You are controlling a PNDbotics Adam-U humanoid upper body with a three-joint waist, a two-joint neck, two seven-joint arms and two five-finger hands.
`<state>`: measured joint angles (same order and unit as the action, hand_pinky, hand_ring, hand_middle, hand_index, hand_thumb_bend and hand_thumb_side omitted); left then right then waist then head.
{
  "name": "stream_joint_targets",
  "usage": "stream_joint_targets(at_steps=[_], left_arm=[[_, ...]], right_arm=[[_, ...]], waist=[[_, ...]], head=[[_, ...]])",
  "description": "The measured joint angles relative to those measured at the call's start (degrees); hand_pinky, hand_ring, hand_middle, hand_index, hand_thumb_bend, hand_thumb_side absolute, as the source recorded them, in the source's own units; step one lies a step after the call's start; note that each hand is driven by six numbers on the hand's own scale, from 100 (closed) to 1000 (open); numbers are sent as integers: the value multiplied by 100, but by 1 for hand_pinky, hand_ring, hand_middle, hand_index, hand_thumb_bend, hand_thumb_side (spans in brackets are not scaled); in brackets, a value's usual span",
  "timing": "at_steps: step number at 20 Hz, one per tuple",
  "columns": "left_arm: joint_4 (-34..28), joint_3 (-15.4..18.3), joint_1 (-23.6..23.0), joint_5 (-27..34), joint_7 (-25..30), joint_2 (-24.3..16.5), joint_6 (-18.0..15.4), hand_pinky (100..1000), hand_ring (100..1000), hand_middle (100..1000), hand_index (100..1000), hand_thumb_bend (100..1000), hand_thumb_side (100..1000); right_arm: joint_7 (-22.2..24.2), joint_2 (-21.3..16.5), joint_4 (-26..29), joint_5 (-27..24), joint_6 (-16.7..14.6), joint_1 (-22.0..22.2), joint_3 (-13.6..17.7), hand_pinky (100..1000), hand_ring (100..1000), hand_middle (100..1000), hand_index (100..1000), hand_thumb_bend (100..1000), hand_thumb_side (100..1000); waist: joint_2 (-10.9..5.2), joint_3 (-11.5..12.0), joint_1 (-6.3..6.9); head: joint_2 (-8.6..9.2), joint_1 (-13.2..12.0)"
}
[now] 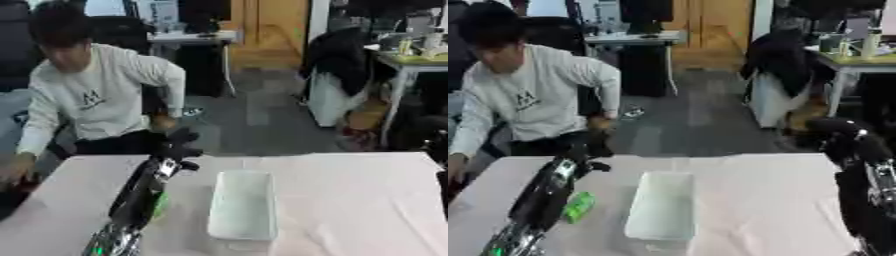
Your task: Pick up objects on the table and place them in the box.
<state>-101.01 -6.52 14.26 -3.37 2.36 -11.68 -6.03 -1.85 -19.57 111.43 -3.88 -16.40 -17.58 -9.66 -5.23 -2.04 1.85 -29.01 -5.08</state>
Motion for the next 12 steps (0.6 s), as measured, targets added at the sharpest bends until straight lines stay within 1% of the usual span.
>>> stream_joint_targets(at_steps=[12], left_arm=[[0, 0, 0, -23, 1, 0, 14, 703, 752, 899, 998, 557, 985]], right_arm=[[8, 0, 0, 0, -7, 0, 0, 622, 648, 674, 749, 100, 982]], waist=[[0, -3, 0]], head=[[-1, -5]])
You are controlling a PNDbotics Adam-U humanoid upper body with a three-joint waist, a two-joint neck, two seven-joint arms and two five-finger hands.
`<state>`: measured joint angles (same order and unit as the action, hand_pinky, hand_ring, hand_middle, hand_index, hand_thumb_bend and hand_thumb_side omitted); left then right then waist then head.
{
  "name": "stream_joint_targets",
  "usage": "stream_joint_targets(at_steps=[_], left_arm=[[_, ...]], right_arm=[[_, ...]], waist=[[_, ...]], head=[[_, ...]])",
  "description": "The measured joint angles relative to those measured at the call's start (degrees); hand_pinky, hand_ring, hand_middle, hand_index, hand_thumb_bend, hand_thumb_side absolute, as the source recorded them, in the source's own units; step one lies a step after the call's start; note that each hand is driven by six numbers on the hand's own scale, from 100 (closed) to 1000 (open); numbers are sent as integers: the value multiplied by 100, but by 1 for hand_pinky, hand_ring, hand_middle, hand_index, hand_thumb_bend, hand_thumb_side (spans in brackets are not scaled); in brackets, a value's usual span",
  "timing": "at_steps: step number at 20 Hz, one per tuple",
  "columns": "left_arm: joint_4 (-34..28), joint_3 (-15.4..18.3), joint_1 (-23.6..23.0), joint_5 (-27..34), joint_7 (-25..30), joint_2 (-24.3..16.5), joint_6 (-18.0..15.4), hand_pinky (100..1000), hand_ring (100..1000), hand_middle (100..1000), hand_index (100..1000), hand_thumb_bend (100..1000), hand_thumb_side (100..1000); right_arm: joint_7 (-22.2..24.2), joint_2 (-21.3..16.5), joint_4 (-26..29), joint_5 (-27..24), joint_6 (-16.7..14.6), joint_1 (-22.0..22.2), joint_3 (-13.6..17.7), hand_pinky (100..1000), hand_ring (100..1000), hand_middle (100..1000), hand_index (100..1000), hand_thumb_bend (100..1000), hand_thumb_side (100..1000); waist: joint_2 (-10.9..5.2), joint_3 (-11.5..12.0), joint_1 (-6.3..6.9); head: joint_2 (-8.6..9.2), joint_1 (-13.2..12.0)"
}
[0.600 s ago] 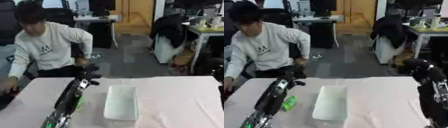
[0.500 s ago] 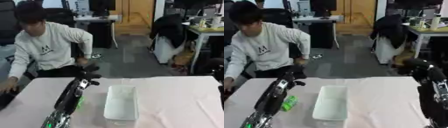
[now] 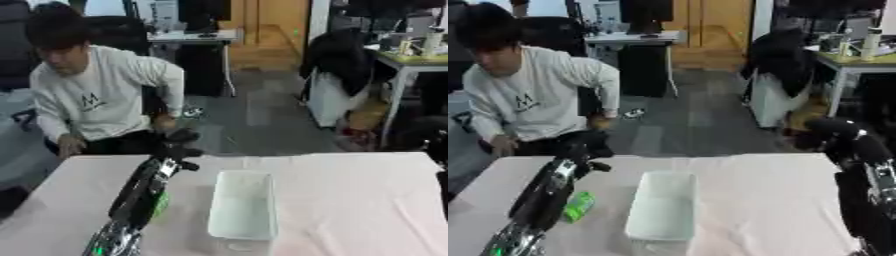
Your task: Pick up objects on the table and place them in the box.
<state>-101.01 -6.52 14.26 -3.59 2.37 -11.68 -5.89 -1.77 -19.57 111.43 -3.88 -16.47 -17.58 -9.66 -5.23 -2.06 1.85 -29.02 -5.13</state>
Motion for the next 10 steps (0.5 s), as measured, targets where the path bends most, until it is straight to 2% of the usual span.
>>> stream_joint_targets(at_steps=[4, 5, 6, 7, 8, 9, 10], left_arm=[[13, 1, 98, -94, 161, -83, 110, 656, 729, 896, 1000, 551, 981], [43, 1, 189, -209, 344, -178, 209, 687, 746, 899, 1000, 591, 941], [107, -3, 298, -392, 605, -325, 336, 687, 746, 899, 1000, 591, 941], [187, -8, 449, -615, 913, -502, 474, 746, 788, 917, 1000, 591, 960], [313, -40, 617, -892, 1298, -713, 625, 767, 803, 924, 1000, 599, 947], [481, -79, 813, -1210, 1751, -939, 782, 826, 849, 952, 1000, 649, 900], [698, -134, 1019, -1533, 2263, -1169, 960, 810, 839, 946, 1000, 634, 914]], right_arm=[[-8, 0, 0, 0, -1, 5, 42, 623, 648, 674, 751, 100, 981], [-25, 0, -1, 0, -2, 18, 64, 623, 648, 674, 751, 100, 981], [-45, 0, -3, 0, -4, 42, 78, 623, 648, 674, 751, 100, 981], [-57, 0, -4, 0, -2, 55, 99, 623, 649, 675, 750, 100, 978], [-69, -1, -5, 0, -8, 55, 107, 623, 649, 675, 750, 100, 978], [-84, -1, -5, 0, -13, 56, 108, 623, 650, 675, 750, 100, 979], [-90, -3, -5, 0, -13, 60, 108, 623, 650, 675, 750, 100, 979]], waist=[[-1, -63, -4], [-6, -64, -2], [-21, -66, 3], [-40, -69, 15], [-59, -78, 33], [-73, -95, 52], [-84, -103, 68]], head=[[-17, 7], [-33, 7], [-54, 6], [-64, 4], [-80, -1], [-99, -1], [-103, -2]])
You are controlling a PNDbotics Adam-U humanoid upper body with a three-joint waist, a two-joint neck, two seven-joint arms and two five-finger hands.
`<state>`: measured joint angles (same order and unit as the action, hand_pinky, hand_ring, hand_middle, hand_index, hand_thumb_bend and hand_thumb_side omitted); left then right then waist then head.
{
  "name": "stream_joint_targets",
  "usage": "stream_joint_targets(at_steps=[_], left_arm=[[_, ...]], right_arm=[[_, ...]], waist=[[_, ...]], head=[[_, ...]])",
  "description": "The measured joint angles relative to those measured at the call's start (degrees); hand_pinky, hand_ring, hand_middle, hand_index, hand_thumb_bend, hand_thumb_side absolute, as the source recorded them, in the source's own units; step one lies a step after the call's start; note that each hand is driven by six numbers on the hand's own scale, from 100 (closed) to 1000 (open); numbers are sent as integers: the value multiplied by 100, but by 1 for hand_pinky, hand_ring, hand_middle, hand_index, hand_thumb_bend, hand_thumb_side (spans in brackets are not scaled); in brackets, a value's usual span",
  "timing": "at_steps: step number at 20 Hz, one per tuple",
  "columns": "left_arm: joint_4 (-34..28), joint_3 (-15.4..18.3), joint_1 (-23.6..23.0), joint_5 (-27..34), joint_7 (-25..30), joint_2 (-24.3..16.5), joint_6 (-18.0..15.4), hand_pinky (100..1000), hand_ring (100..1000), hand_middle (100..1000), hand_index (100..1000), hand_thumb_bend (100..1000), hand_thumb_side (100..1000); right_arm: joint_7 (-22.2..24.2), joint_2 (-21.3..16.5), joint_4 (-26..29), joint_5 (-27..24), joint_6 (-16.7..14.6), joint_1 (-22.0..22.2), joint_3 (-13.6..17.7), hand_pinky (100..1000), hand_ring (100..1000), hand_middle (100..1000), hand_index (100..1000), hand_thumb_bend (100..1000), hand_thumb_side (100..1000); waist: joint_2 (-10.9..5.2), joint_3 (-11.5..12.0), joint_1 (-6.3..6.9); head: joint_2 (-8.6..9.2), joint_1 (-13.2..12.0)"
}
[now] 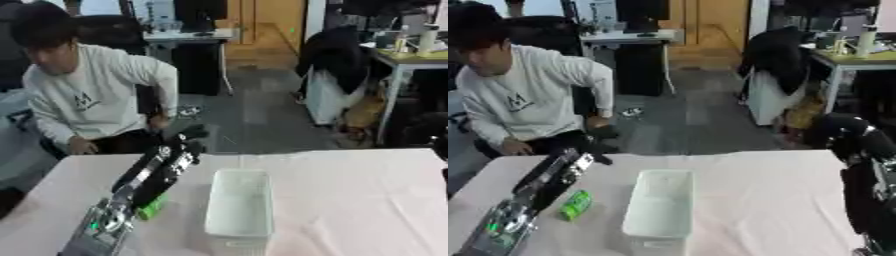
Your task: Pick up objects on the table and place them in the box.
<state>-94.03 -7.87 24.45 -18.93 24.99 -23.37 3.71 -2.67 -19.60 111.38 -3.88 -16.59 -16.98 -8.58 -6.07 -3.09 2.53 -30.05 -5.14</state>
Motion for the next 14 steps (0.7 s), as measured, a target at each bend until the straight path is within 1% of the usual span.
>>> stream_joint_targets(at_steps=[1, 2, 3, 4, 5, 6, 7, 10, 12, 14], left_arm=[[217, -43, 206, -294, 511, -207, 166, 885, 891, 973, 994, 733, 836], [460, -107, 388, -597, 1049, -415, 326, 891, 896, 976, 994, 747, 827], [697, -175, 571, -874, 1524, -601, 449, 945, 933, 1000, 995, 889, 725], [920, -252, 706, -1112, 1871, -747, 531, 945, 933, 1000, 995, 889, 725], [1207, -354, 848, -1362, 2168, -893, 588, 972, 953, 1000, 1000, 980, 651], [1479, -455, 967, -1566, 2351, -993, 603, 989, 965, 1000, 1000, 1000, 618], [1758, -554, 1064, -1755, 2473, -1073, 585, 1000, 981, 1000, 1000, 1000, 573], [2554, -823, 1348, -2334, 2644, -1270, 371, 1000, 1000, 1000, 1000, 1000, 532], [2966, -977, 1506, -2753, 2677, -1373, 91, 1000, 1000, 1000, 1000, 1000, 521], [3231, -1114, 1686, -3174, 2691, -1463, -329, 1000, 1000, 1000, 1000, 1000, 482]], right_arm=[[-1, -1, 0, 0, 0, 12, 0, 624, 650, 675, 750, 100, 980], [0, -3, 0, 0, 1, 21, -2, 624, 650, 675, 750, 100, 980], [2, -7, 0, 0, 2, 24, -3, 624, 650, 675, 751, 100, 980], [4, -18, -1, 0, 3, 25, -5, 624, 650, 675, 751, 100, 980], [6, -35, -1, 0, 3, 33, -6, 624, 650, 675, 751, 100, 980], [8, -48, -2, 0, 4, 38, -6, 624, 650, 675, 751, 100, 981], [15, -49, -4, 0, 10, 38, -6, 624, 650, 675, 751, 100, 981], [39, -49, -16, 0, 16, 38, -8, 624, 650, 675, 751, 100, 981], [43, -49, -27, 0, 17, 39, -9, 624, 650, 675, 752, 100, 982], [50, -51, -30, 0, 22, 40, -10, 625, 650, 675, 752, 100, 982]], waist=[[-7, 0, 12], [-9, -1, 18], [-11, -5, 23], [-15, -16, 29], [-21, -32, 39], [-26, -35, 52], [-30, -36, 59], [-35, -50, 64], [-37, -50, 72], [-41, -49, 82]], head=[[-4, 0], [-13, -5], [-26, -19], [-40, -36], [-46, -47], [-48, -50], [-51, -50], [-64, -76], [-103, -100], [-147, -122]])
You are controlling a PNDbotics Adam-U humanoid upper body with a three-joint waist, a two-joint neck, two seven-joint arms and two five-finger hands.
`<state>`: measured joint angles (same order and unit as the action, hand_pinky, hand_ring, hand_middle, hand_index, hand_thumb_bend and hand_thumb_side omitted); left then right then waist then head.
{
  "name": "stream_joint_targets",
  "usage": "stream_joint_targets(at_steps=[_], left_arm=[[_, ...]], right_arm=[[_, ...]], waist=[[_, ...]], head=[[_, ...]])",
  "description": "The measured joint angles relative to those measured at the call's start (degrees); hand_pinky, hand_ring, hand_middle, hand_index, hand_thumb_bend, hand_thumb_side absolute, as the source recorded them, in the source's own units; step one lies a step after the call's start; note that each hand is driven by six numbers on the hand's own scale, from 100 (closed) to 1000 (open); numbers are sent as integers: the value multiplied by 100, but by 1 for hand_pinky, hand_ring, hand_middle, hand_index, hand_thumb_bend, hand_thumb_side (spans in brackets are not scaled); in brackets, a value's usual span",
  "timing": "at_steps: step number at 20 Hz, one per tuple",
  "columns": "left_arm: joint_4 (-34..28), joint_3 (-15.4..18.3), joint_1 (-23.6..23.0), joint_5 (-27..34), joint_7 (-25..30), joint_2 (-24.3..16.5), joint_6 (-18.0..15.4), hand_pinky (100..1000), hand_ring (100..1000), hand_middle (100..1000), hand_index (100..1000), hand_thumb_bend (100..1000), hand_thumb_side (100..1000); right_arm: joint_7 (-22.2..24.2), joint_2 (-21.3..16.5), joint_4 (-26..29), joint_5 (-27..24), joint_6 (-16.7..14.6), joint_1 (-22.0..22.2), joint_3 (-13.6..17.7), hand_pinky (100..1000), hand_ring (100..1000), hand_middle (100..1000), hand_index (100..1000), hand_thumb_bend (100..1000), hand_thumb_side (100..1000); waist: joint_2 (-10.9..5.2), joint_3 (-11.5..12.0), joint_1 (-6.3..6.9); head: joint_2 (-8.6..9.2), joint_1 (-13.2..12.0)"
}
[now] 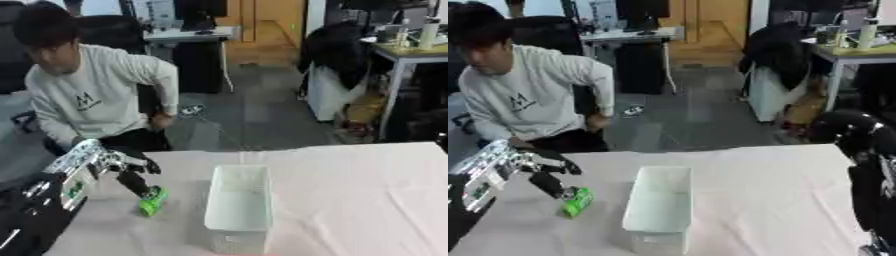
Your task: Pick up objects on the table and place them in the box.
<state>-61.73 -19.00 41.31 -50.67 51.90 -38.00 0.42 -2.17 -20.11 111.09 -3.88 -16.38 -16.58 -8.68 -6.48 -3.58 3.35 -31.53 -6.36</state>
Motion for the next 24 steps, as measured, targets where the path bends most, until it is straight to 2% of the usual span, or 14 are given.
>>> stream_joint_targets(at_steps=[4, 6, 7, 8, 9, 10, 12, 17, 24], left_arm=[[268, -236, 304, -972, -4, -175, -1044, 1000, 1000, 1000, 1000, 1000, 541], [319, -308, 435, -1571, -194, -192, -1354, 1000, 1000, 1000, 1000, 1000, 582], [340, -323, 495, -1851, -314, -191, -1474, 1000, 1000, 1000, 1000, 1000, 626], [359, -326, 557, -2084, -434, -188, -1594, 1000, 1000, 1000, 1000, 1000, 707], [389, -325, 621, -2262, -565, -182, -1724, 1000, 1000, 1000, 1000, 1000, 734], [433, -315, 658, -2397, -707, -176, -1867, 1000, 1000, 1000, 1000, 1000, 808], [602, -261, 701, -2536, -1042, -126, -2201, 1000, 1000, 1000, 1000, 1000, 882], [1383, -17, 759, -2608, -1733, 116, -2893, 1000, 1000, 1000, 1000, 1000, 906], [2159, 280, 907, -3292, -2106, 341, -3266, 1000, 1000, 1000, 1000, 1000, 862]], right_arm=[[18, -31, -1, 0, 14, 6, -2, 625, 650, 675, 752, 100, 982], [19, -49, -1, 0, 14, 20, -4, 625, 650, 675, 752, 100, 982], [20, -49, -1, 0, 14, 32, -6, 625, 650, 675, 752, 100, 982], [20, -49, -2, 0, 14, 42, -8, 625, 650, 675, 752, 100, 982], [20, -49, -2, 0, 14, 49, -10, 625, 650, 675, 752, 100, 982], [20, -49, -2, 0, 14, 49, -12, 625, 651, 675, 752, 100, 982], [20, -49, -2, 0, 14, 49, -14, 625, 651, 675, 752, 100, 982], [23, -46, -2, -4, 15, 47, -30, 625, 651, 675, 752, 100, 981], [48, 8, -1, -39, 15, -11, -34, 625, 651, 675, 753, 100, 980]], waist=[[-21, 19, 16], [-37, 22, 25], [-37, 22, 31], [-37, 23, 34], [-38, 23, 35], [-38, 23, 37], [-38, 20, 37], [-35, -41, 24], [10, -161, 12]], head=[[-59, -28], [-80, -35], [-92, -41], [-101, -48], [-102, -55], [-103, -65], [-106, -73], [-155, -131], [-149, -181]])
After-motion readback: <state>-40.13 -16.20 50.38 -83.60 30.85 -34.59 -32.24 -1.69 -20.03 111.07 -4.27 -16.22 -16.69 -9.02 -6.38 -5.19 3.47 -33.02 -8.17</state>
